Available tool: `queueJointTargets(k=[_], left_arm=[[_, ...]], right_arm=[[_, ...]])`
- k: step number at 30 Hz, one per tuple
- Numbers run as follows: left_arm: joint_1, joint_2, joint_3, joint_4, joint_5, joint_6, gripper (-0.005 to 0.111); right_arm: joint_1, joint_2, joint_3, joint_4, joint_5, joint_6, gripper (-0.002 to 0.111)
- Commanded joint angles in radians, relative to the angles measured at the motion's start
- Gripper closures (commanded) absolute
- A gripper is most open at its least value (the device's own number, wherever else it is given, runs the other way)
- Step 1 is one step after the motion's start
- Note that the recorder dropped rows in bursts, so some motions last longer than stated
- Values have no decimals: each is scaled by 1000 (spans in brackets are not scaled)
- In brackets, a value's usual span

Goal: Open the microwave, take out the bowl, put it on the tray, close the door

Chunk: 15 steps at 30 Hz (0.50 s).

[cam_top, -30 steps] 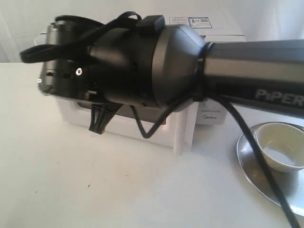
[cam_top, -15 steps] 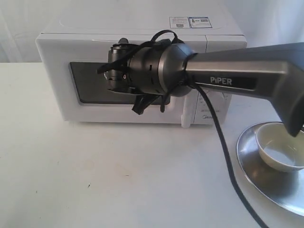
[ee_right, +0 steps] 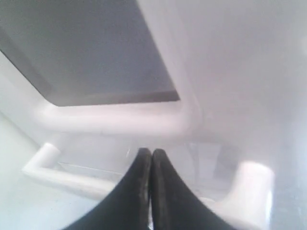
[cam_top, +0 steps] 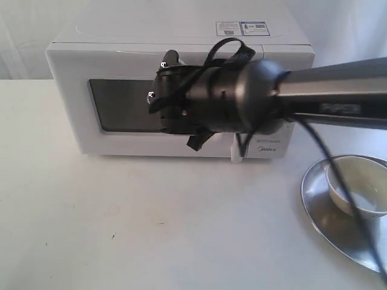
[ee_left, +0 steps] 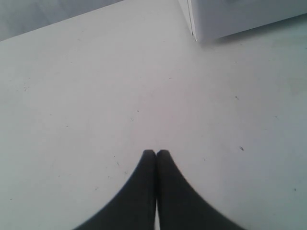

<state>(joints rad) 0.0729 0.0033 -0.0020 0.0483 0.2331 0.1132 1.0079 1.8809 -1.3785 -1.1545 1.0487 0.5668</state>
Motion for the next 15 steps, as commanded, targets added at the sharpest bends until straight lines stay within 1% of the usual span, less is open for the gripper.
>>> queueJointTargets(k=[1,3,6,8,12,15], left_arm=[[-4,-3,2,-4,-1,-4,107],[-4,-3,2,-4,-1,-4,107],[-4,-3,2,-4,-1,-4,107],[-4,-3,2,-4,-1,-4,107],[-4,-3,2,-4,-1,-4,107],[-4,-3,2,-4,-1,-4,107]], right_arm=[[0,-233,208,-16,45,143,108],[5,-333,299,-14,19,220,108],[39,-479,425,6,17,269,108],[55,-561,485,63,23,307,108],[59,-701,516,260,29,330,108],[59,-766,519,335,26,330,108]])
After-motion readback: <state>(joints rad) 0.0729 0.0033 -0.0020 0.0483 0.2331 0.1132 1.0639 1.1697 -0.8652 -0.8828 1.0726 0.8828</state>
